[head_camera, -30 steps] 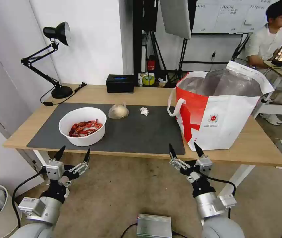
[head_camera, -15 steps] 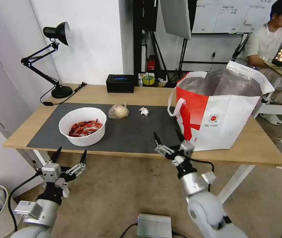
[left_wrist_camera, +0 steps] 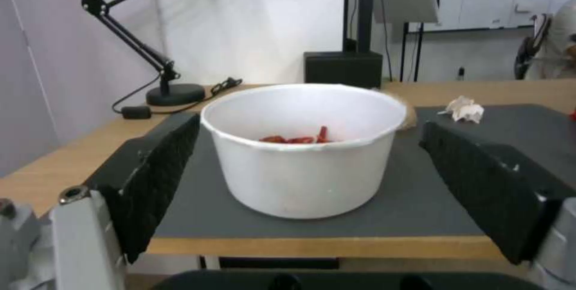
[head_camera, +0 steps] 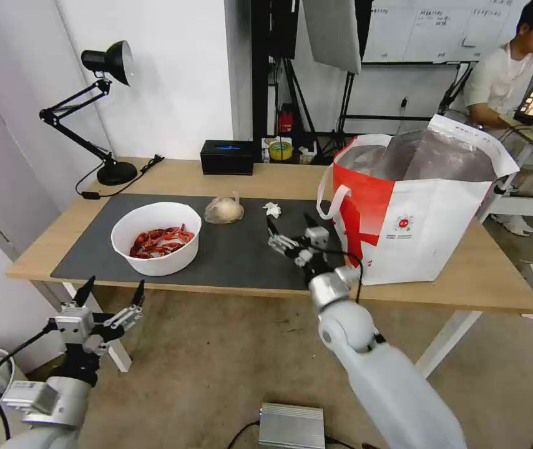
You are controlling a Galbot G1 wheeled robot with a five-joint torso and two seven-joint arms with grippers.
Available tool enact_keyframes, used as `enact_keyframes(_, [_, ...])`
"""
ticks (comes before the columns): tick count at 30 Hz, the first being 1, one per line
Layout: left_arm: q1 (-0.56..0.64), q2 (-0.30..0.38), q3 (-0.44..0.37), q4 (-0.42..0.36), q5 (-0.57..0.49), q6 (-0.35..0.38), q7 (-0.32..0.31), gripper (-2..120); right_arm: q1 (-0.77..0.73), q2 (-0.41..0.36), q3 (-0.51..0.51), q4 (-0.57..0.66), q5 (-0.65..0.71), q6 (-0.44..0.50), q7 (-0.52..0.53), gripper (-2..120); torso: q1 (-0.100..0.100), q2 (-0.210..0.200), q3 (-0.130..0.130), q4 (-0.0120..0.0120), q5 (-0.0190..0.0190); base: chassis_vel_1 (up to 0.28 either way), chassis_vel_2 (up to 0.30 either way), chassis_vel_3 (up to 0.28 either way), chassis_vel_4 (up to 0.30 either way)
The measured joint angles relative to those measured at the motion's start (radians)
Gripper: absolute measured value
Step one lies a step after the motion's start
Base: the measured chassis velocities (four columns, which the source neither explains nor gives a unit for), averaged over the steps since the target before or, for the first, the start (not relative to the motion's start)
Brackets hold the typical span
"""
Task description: Pick up the trash from the table and place it into the takeout bag.
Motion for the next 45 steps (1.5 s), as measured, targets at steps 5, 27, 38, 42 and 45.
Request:
enact_keyframes(5, [-0.008,-0.004,-0.014,0.024,-0.01,0.0,0.004,100,0.113,0.015,-0.068,-0.098,0.049,-0.03,0.043,100,0.0,0.0,0.0,-0.0002,0.0001,0.0,0.0,0.0,0.0])
enact_keyframes(27, [0.016,-0.035,-0.071,0.052,-0.052,-0.027,0.045,100,0.464,0.106,-0.189,-0.432,0.198,-0.321,0.298,100,0.0,0.0,0.0,-0.0002,0.0003,0.0,0.0,0.0,0.0])
enact_keyframes(38, [0.011,-0.029,-0.065,0.045,-0.087,-0.015,0.044,100,0.514,0.14,-0.183,-0.527,0.229,-0.342,0.282,100,0.0,0.0,0.0,-0.0002,0.0002,0.0,0.0,0.0,0.0])
enact_keyframes(42, [-0.001,-0.03,-0.065,0.055,-0.094,-0.013,0.044,100,0.541,0.186,-0.182,-0.619,0.228,-0.339,0.265,100,0.0,0.0,0.0,-0.0003,0.0001,0.0,0.0,0.0,0.0])
enact_keyframes(45, [-0.002,-0.033,-0.067,0.065,-0.097,-0.015,0.045,100,0.553,0.217,-0.179,-0.668,0.216,-0.33,0.258,100,0.0,0.0,0.0,0.0,0.0002,0.0,0.0,0.0,0.0])
